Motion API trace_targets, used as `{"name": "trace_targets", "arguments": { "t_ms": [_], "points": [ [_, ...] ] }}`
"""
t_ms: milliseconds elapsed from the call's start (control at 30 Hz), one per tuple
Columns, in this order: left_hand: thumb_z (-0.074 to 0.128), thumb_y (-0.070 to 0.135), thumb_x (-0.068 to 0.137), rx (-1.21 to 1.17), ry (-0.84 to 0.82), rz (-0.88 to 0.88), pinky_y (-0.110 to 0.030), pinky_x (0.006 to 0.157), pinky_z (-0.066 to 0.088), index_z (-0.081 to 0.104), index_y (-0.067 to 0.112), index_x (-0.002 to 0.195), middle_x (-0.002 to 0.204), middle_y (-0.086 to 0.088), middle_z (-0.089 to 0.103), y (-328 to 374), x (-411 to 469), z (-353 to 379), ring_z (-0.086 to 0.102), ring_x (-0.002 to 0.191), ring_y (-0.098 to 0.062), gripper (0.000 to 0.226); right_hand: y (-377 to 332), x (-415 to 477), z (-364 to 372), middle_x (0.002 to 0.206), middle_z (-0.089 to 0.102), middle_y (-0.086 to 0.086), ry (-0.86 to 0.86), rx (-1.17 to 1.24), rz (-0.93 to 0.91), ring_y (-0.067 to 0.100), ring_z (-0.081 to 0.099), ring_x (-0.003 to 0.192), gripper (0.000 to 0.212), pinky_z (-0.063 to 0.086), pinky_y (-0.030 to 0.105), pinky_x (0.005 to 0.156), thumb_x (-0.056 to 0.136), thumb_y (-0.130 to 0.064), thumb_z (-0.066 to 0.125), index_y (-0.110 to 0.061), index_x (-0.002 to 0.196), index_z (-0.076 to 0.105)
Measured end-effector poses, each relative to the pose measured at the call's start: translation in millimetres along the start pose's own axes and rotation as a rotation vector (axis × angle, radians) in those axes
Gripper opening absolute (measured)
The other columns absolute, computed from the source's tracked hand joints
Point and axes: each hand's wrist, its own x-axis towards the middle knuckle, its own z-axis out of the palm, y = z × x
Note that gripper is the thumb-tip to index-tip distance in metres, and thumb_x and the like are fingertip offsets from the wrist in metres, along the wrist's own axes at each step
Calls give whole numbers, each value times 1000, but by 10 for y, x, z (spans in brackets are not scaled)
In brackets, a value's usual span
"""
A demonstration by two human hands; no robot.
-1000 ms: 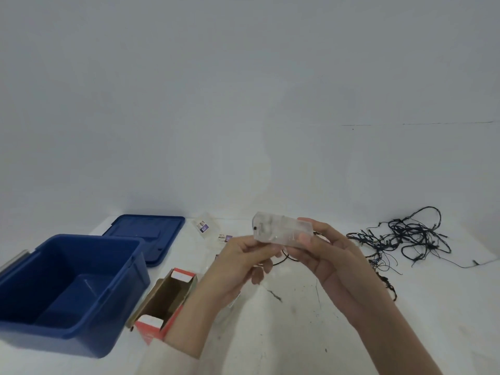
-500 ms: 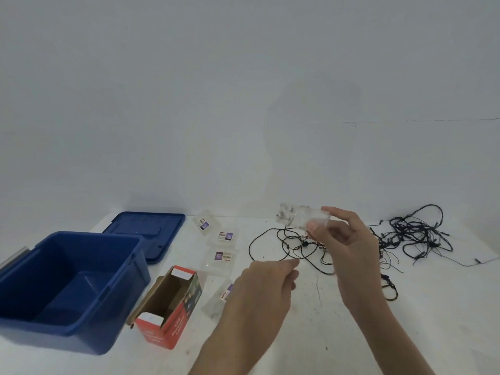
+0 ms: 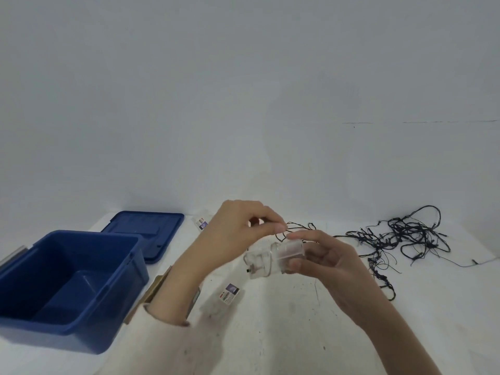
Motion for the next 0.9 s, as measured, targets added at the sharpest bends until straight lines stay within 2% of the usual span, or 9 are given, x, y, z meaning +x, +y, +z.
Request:
{"name": "trace_targets", "arguments": {
  "t_ms": [67, 133, 233, 367, 467, 567, 733, 833, 900],
  "points": [
    [69, 20, 81, -224, -74, -97, -7, 57, 38, 75, 26, 78, 71, 15, 69, -71, -9, -15, 52, 61, 3, 9, 4, 9, -22, 88, 71, 19, -48, 125, 22, 26, 67, 79, 40, 54, 31, 74, 58, -8, 84, -14, 96, 71],
    [65, 10, 83, -404, -73, -180, -15, 61, 42, 75, 19, 80, 73, 5, 72, -149, -45, 53, 58, 65, -3, 13, 7, 28, -29, 86, 70, 20, -62, 268, 40, 25, 67, 76, 50, 55, 28, 70, 50, -18, 90, -9, 95, 71],
    [53, -10, 83, -539, 43, -262, -13, 52, 40, 71, 6, 79, 60, 6, 66, -186, -148, 278, 52, 51, -5, 25, 65, 63, 8, 83, 70, 19, 32, 454, 72, 26, 69, 73, 60, 56, 27, 66, 39, -18, 94, -2, 92, 70],
    [53, -3, 88, -602, 237, -341, -10, 47, 38, 66, 16, 61, 50, 11, 59, -108, -282, 525, 47, 46, -4, 35, 170, 97, 92, 93, 71, 18, 130, 617, 101, 25, 71, 81, 59, 56, 24, 69, 41, -15, 92, 1, 93, 68],
    [56, 4, 89, -434, 280, -301, -7, 46, 38, 66, 18, 65, 47, 18, 60, -89, -321, 586, 53, 45, 1, 29, 203, 99, 145, 87, 71, 15, 226, 607, 109, 22, 71, 75, 37, 56, 22, 65, 54, -9, 78, 0, 88, 67],
    [59, 5, 87, -404, 314, -315, -9, 52, 46, 69, 16, 68, 50, 15, 64, -121, -325, 599, 60, 49, 1, 23, 223, 99, 184, 82, 71, 14, 296, 565, 97, 21, 70, 71, 29, 57, 22, 66, 69, -1, 63, 3, 98, 61],
    [61, 0, 86, -653, 311, -407, -13, 58, 52, 71, 14, 78, 66, -1, 73, -144, -338, 624, 68, 60, -8, 19, 237, 100, 239, 76, 71, 12, 378, 476, 45, 20, 68, 67, 32, 57, 23, 70, 70, 5, 63, -2, 101, 59],
    [60, 3, 88, -823, 277, -452, -18, 69, 56, 71, 13, 96, 84, -9, 76, -144, -361, 657, 71, 79, -16, 17, 240, 76, 260, 78, 72, 8, 436, 367, 9, 22, 66, 73, 34, 52, 31, 83, 67, 1, 68, -6, 99, 61],
    [58, 4, 88, -908, 250, -466, -22, 77, 56, 71, 11, 99, 94, -10, 75, -136, -365, 680, 70, 92, -21, 18, 244, 64, 263, 79, 73, 6, 470, 293, -18, 19, 67, 76, 31, 49, 31, 84, 70, 4, 70, -9, 97, 61]
  ]
}}
